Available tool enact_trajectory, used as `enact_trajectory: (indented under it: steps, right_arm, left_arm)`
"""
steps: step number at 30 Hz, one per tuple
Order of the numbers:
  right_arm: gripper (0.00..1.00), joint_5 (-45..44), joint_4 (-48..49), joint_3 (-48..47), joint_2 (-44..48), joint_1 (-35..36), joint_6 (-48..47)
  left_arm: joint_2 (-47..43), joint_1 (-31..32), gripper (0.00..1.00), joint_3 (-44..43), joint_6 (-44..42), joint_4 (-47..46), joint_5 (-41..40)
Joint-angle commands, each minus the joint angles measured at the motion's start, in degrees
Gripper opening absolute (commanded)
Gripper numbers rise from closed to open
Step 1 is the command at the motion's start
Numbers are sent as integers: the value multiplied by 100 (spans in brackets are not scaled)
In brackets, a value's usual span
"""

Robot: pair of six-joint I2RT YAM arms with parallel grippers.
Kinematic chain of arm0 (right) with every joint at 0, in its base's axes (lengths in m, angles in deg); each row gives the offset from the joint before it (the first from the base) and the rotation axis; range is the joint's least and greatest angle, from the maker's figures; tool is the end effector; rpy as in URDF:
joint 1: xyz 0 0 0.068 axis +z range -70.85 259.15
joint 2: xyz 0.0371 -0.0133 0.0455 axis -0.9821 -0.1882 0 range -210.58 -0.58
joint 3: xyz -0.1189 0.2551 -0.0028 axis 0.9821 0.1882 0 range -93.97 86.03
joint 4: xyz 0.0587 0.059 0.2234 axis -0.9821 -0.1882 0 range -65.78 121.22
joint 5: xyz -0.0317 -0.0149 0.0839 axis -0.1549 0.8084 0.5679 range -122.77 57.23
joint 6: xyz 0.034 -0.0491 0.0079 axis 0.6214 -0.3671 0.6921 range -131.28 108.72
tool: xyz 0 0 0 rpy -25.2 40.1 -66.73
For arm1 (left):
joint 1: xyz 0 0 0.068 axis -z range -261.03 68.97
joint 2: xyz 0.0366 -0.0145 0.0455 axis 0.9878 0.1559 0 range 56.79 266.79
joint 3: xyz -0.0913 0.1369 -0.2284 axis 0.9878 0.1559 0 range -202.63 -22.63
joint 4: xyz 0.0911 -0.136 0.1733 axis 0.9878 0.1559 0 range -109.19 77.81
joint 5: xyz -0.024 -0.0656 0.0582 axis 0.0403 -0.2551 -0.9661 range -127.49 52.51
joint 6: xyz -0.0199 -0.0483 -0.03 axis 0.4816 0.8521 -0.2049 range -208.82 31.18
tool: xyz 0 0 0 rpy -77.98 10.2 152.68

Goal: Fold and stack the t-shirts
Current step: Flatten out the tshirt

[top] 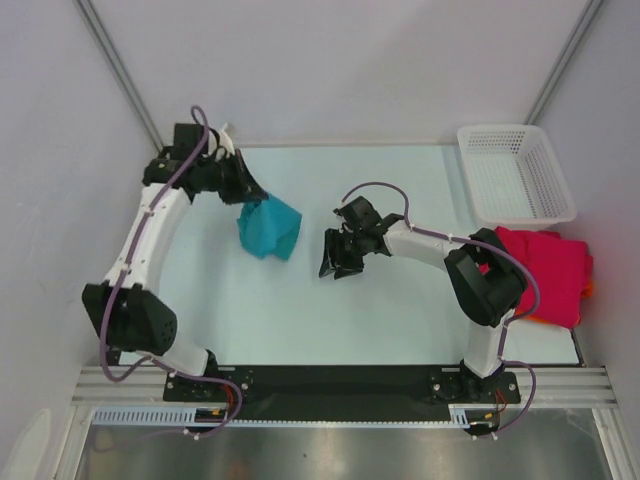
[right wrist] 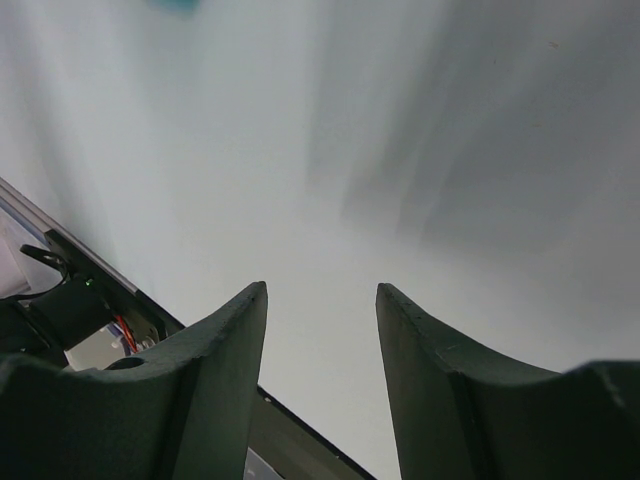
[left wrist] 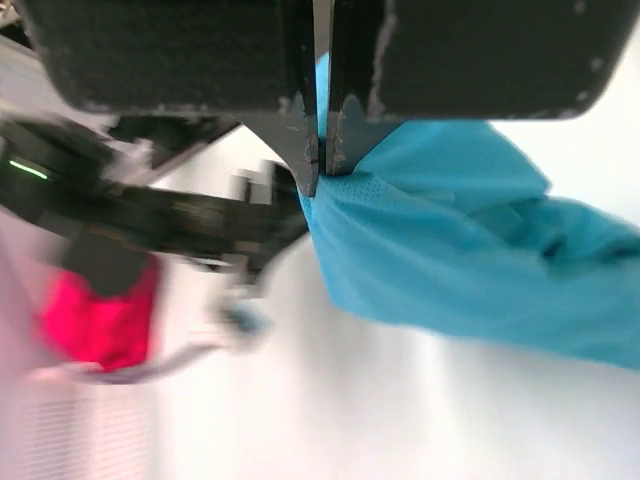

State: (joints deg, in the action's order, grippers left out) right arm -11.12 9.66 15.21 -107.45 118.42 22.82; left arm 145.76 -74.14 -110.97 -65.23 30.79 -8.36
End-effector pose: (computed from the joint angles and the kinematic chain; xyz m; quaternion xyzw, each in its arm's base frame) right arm 0.2795 0.2498 0.1962 -0.0948 0.9399 0.3083 0.1120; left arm 0.3027 -0.0586 0.3567 -0.0484 0.9139 -0.3142 0.2524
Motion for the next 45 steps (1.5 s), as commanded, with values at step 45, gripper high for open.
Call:
enact_trajectory:
  steps: [45]
  right_arm:
    - [57, -627, -49, -695, 386, 151, 210]
  left_arm:
    - [-1647, -197, 22, 3912, 813, -1658, 1254]
